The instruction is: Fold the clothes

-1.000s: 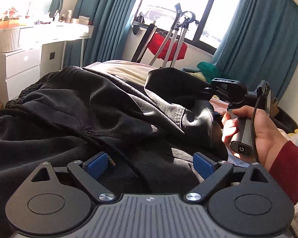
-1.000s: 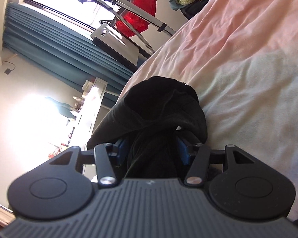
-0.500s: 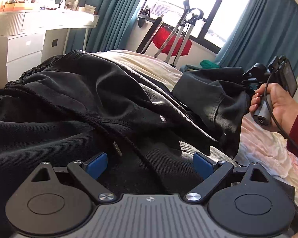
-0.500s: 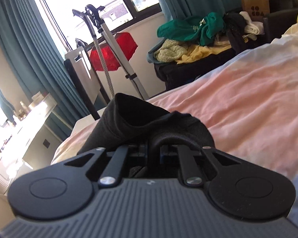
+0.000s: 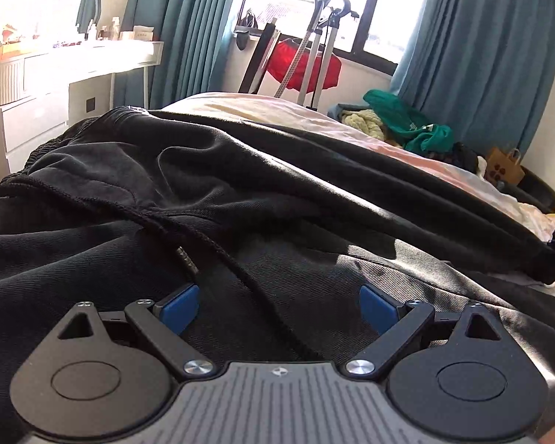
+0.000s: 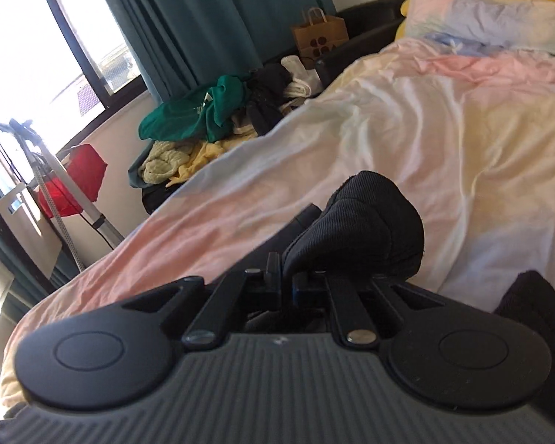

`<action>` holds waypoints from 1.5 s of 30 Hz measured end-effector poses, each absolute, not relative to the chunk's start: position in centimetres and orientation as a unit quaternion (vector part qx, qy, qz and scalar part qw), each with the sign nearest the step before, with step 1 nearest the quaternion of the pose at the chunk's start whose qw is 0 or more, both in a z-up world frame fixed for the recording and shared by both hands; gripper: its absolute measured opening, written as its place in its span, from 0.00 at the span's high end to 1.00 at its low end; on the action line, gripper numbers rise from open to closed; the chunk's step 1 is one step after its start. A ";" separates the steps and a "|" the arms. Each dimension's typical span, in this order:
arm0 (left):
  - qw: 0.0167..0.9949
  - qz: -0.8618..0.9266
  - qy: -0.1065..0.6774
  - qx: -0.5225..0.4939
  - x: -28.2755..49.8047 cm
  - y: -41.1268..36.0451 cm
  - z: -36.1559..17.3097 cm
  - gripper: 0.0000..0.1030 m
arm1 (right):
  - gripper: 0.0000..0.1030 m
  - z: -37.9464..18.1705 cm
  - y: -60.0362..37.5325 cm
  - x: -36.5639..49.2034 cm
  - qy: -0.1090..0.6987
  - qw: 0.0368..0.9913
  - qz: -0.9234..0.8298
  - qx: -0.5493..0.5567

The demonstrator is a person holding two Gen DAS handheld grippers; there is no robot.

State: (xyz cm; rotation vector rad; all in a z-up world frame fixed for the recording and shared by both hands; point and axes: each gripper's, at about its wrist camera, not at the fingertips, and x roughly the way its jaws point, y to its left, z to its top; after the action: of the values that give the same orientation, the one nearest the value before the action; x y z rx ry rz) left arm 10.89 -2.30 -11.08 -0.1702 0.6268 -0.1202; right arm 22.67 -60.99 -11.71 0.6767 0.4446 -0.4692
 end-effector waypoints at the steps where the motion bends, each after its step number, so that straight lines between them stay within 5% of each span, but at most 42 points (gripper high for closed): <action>1: 0.947 -0.057 0.306 -0.077 10.9 -2.5 -11.2 0.08 | 0.92 -13.2 -61.6 21.9 0.217 0.886 -0.221 0.346; 7: 0.948 -0.050 0.304 -0.079 11.2 -2.7 -11.5 0.08 | 0.89 -19.0 -63.1 18.8 0.190 0.848 -0.176 0.462; 14: 0.947 -0.036 0.307 -0.087 11.6 -2.9 -11.8 0.08 | 0.50 -19.9 -64.1 18.3 0.142 0.809 -0.180 0.541; 23: 0.951 -0.024 0.301 -0.071 11.1 -3.7 -11.5 0.08 | 0.46 -18.9 -64.9 19.5 0.149 0.776 -0.136 0.597; 25: 0.951 -0.022 0.301 -0.068 11.1 -3.8 -11.5 0.08 | 0.51 -18.6 -64.4 20.0 0.171 0.792 -0.132 0.570; 26: 0.951 -0.021 0.301 -0.066 11.1 -3.8 -11.5 0.08 | 0.82 -18.2 -64.3 20.2 0.179 0.805 -0.143 0.548; 27: 0.951 -0.023 0.300 -0.064 11.0 -3.9 -11.5 0.08 | 0.93 -17.9 -64.2 20.3 0.189 0.814 -0.155 0.527; 38: 0.953 -0.048 0.291 -0.069 10.8 -3.6 -10.9 0.08 | 0.93 -8.9 -65.3 19.1 0.056 0.881 -0.192 0.429; 45: 0.949 -0.044 0.303 -0.072 11.8 -3.5 -11.1 0.08 | 0.93 -18.9 -68.0 18.3 0.179 0.828 -0.255 0.466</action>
State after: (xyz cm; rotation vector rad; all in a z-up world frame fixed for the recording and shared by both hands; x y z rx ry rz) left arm 11.85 -3.54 -11.14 -0.1455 0.6171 -0.0887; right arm 18.28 -68.01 -18.91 0.9890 0.3794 -0.5417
